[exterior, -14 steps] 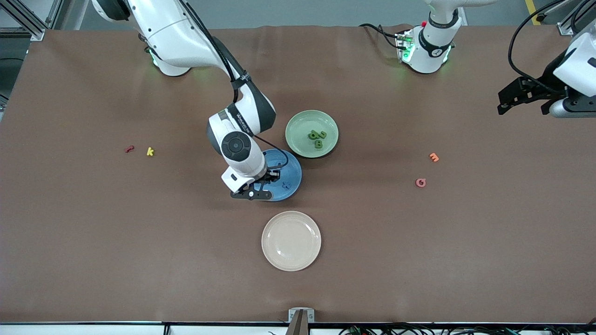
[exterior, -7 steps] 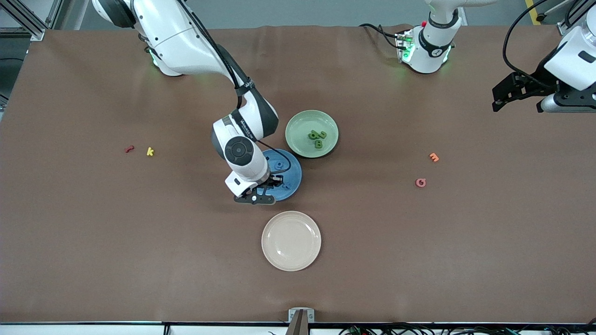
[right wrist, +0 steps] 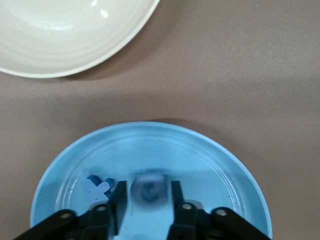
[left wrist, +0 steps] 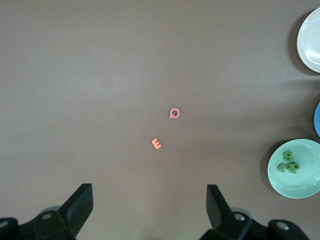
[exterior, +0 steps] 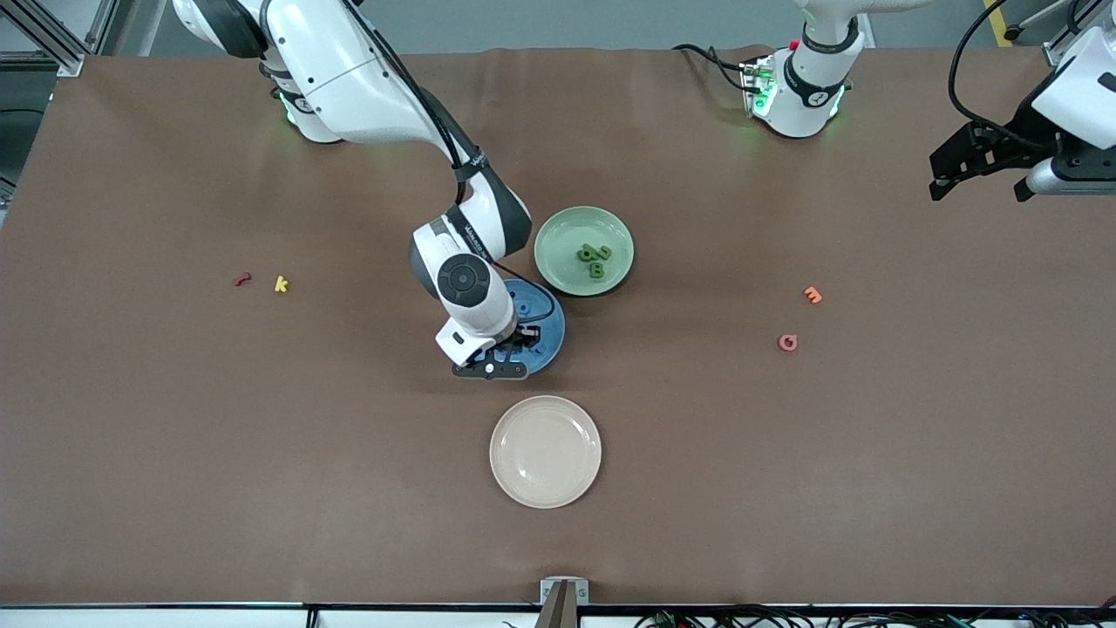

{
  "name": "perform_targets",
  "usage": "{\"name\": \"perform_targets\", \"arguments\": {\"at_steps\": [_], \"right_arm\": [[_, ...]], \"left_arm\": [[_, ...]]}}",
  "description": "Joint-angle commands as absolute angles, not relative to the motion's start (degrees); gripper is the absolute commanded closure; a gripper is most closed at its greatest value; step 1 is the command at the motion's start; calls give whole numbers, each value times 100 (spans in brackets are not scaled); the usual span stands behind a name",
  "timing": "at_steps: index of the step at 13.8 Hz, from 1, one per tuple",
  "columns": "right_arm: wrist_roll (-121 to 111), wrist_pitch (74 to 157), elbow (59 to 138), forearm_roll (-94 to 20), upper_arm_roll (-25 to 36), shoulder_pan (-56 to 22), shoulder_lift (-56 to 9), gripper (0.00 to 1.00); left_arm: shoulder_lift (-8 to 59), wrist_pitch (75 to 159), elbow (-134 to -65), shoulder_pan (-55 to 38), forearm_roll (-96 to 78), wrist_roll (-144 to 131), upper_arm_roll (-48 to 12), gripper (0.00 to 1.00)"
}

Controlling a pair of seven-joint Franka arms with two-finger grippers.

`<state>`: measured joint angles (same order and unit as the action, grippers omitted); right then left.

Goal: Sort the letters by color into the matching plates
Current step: 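Open the right gripper to release the e on the blue plate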

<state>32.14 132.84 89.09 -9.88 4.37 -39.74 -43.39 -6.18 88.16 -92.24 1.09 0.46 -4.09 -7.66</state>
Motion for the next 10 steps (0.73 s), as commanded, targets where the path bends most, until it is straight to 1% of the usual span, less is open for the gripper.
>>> {"name": "perform_targets", "arguments": {"at_steps": [1, 2, 4, 6, 7, 8, 10], "right_arm": [[3208, 13158, 8789, -1072, 483, -3990, -4263, 2], [3208, 12879, 8789, -1064, 483, -3982, -4158, 1], [3243, 12141, 8789, -1063, 501, -3973, -3711, 1], [3252, 11211, 8833, -1063, 510, -3911, -3080, 1], [3252, 10884, 8885, -1063, 518, -3894, -2746, 1], [3252, 10602, 8999, -1063, 527, -3807, -2420, 0], [3226, 10328, 9376, -1046, 527, -3639, -1683, 0]], "left_arm": [[-747, 8815, -9290, 132, 123, -290, -773, 0], [-747, 8807, -9290, 132, 123, -290, -782, 0], [-782, 8815, -9281, 132, 123, -290, -782, 0], [-809, 8807, -9281, 132, 123, -290, -782, 0], [-809, 8807, -9290, 132, 123, -290, -791, 0], [-800, 8815, -9281, 132, 123, -299, -791, 0], [-800, 8807, -9290, 123, 123, -299, -800, 0]]}}
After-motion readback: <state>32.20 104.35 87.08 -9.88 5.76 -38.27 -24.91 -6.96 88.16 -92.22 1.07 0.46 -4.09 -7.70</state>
